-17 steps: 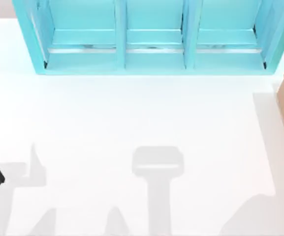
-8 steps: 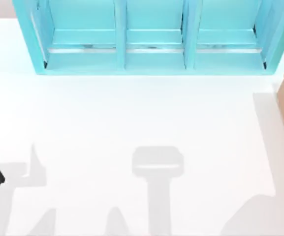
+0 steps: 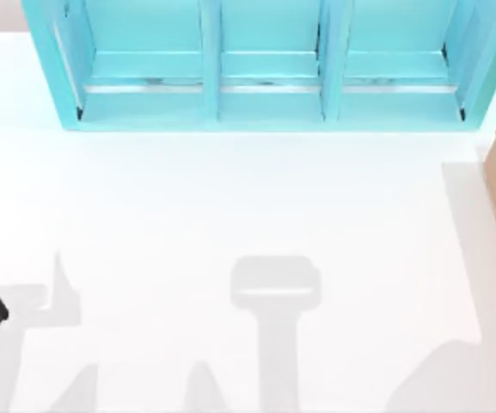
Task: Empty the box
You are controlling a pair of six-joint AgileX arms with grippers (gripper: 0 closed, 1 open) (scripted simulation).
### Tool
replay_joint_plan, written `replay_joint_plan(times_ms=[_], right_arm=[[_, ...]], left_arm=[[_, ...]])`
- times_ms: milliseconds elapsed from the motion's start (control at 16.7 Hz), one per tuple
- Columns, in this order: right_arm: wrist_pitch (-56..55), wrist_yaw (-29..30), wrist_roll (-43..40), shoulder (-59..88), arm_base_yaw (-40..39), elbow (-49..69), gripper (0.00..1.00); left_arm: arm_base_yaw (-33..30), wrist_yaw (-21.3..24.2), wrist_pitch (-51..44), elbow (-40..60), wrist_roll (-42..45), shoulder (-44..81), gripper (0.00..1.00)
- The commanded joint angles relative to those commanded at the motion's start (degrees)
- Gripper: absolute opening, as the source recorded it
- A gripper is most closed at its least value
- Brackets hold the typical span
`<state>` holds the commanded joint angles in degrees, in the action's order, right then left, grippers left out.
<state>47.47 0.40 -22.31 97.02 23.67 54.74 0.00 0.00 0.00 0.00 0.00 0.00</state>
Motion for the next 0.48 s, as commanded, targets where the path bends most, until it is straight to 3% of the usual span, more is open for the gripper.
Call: replay_joint_plan(times_ms=[300,480], right_arm=[[0.9,0.0,0.0,-0.2,0.0,0.9,0.00],[6.8,0.0,-0.3,-1.2,0.1,6.1,0.00]], left_arm=[[0.0,0.0,0.0,0.0,0.0,0.0,1.00],[0.0,0.0,0.0,0.0,0.0,0.0,1.00]])
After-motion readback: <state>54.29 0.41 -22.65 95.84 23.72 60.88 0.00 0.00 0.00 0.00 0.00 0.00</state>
